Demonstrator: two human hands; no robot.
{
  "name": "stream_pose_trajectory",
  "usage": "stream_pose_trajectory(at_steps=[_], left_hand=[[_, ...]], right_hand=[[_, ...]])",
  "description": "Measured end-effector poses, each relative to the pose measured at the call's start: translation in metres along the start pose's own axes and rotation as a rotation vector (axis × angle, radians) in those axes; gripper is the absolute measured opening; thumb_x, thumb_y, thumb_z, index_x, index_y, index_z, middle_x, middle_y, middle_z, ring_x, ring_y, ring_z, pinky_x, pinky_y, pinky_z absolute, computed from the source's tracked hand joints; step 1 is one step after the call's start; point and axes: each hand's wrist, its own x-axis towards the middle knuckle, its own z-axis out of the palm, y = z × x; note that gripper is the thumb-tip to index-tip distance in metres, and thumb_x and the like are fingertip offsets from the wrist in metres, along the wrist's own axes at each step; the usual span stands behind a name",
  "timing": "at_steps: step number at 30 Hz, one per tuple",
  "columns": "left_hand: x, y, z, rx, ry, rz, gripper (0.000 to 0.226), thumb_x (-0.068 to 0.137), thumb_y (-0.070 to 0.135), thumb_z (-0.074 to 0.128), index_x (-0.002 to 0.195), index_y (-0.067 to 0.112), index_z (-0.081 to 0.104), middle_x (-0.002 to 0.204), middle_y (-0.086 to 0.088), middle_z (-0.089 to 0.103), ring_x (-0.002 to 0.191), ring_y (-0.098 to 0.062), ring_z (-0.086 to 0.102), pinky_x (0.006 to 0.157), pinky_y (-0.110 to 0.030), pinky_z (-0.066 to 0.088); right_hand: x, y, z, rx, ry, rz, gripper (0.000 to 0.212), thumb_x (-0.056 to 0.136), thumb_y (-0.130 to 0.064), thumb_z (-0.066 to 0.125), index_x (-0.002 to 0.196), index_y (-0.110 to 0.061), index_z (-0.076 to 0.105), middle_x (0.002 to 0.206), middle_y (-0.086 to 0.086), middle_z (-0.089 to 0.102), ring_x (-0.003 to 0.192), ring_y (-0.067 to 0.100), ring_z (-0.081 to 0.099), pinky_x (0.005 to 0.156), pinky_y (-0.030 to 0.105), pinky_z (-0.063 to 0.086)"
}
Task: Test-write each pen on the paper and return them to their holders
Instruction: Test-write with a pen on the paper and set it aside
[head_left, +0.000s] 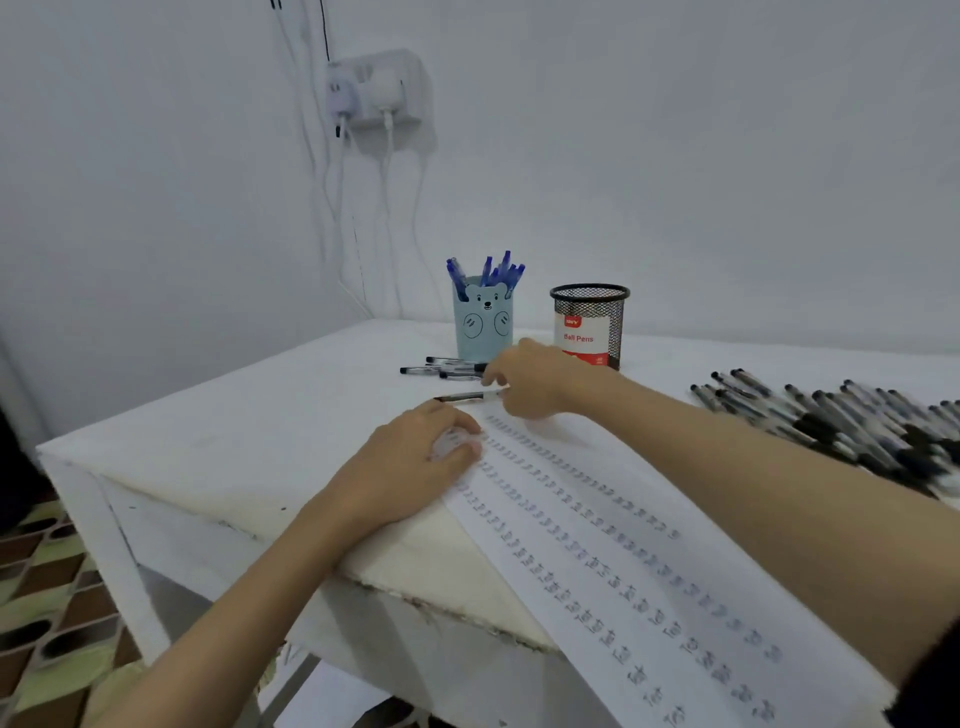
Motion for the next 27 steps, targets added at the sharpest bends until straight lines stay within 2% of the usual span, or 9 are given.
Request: stream_pose_trajectory(at_steps=[4,8,10,13,15,16,19,23,27], left_hand=[[0.001,-0.001,0.002,0.016,0.016,0.022,0.026,0.094,0.039,0.049,0.115,0.028,0.059,0.11,0.016,0.05,0.094,-0.005,0.048,0.089,-0.026,0.038],[0.002,-0.003,0.001,0.006,0.007,0.026,0.027,0.094,0.04,0.049,0.116,0.028,0.058,0.118,0.014,0.053,0.107,-0.007,0.05,0.096,-0.03,0.039],[0.001,-0.004,0.001,0.001,0.01,0.026,0.028,0.094,0.04,0.049,0.116,0.028,0.059,0.119,0.013,0.054,0.109,-0.007,0.051,0.097,-0.032,0.039],[0.0,-0.003,0.0,0.002,0.009,0.025,0.027,0.094,0.04,0.048,0.116,0.028,0.059,0.12,0.013,0.054,0.11,-0.007,0.051,0.098,-0.031,0.039],[0.0,-0.002,-0.001,0.009,0.002,0.027,0.028,0.094,0.039,0.048,0.118,0.027,0.058,0.121,0.011,0.054,0.112,-0.008,0.05,0.099,-0.031,0.038],[0.0,-0.001,-0.001,0.008,-0.003,0.021,0.028,0.094,0.038,0.049,0.119,0.026,0.057,0.122,0.01,0.053,0.113,-0.009,0.05,0.099,-0.031,0.037],[-0.002,0.003,-0.003,-0.002,0.008,0.011,0.032,0.094,0.037,0.05,0.124,0.026,0.052,0.127,0.01,0.052,0.117,-0.01,0.047,0.101,-0.03,0.035],[-0.008,0.01,-0.008,-0.036,0.057,0.067,0.025,0.093,0.033,0.054,0.118,0.029,0.056,0.125,0.013,0.054,0.115,-0.007,0.048,0.098,-0.026,0.034],[-0.013,0.022,-0.011,-0.096,0.056,0.06,0.014,0.093,0.031,0.054,0.105,0.03,0.062,0.116,0.014,0.058,0.111,-0.004,0.05,0.088,-0.016,0.032]], right_hand=[[0.008,-0.003,0.016,-0.037,0.098,0.001,0.021,0.094,-0.011,0.046,0.11,-0.011,0.06,0.111,0.009,0.059,0.099,0.023,0.052,0.078,0.029,0.035],[0.006,-0.002,0.012,0.003,0.169,0.009,0.013,0.09,-0.001,0.046,0.1,-0.009,0.049,0.096,0.007,0.05,0.085,0.021,0.045,0.071,0.027,0.033],[0.006,0.0,0.004,0.162,0.23,0.031,0.016,0.089,0.004,0.043,0.1,-0.008,0.042,0.093,0.008,0.048,0.081,0.023,0.046,0.058,0.025,0.034],[-0.004,0.003,-0.019,0.423,0.329,0.1,0.02,0.092,-0.001,0.042,0.109,-0.005,0.051,0.084,0.005,0.05,0.076,0.021,0.046,0.05,0.019,0.033],[-0.02,0.003,-0.036,0.626,0.322,0.141,0.019,0.095,-0.025,0.053,0.099,-0.008,0.06,0.077,-0.002,0.049,0.072,0.014,0.045,0.054,0.013,0.033],[-0.03,0.002,-0.044,0.74,0.296,0.177,0.035,0.091,-0.044,0.056,0.086,-0.009,0.061,0.074,-0.004,0.049,0.071,0.011,0.044,0.059,0.014,0.034],[-0.055,0.002,-0.054,0.994,0.258,0.289,0.058,0.078,-0.071,0.052,0.059,-0.018,0.042,0.058,-0.006,0.039,0.055,0.011,0.033,0.059,0.025,0.027],[-0.086,0.009,-0.054,1.409,0.254,0.375,0.057,0.08,-0.062,0.047,0.055,-0.02,0.018,0.043,-0.006,0.018,0.047,0.015,0.015,0.052,0.029,0.019],[-0.119,0.018,-0.055,1.694,0.228,0.397,0.056,0.074,-0.065,0.047,0.054,-0.013,0.04,0.046,-0.003,0.02,0.052,0.016,0.016,0.057,0.029,0.025]])
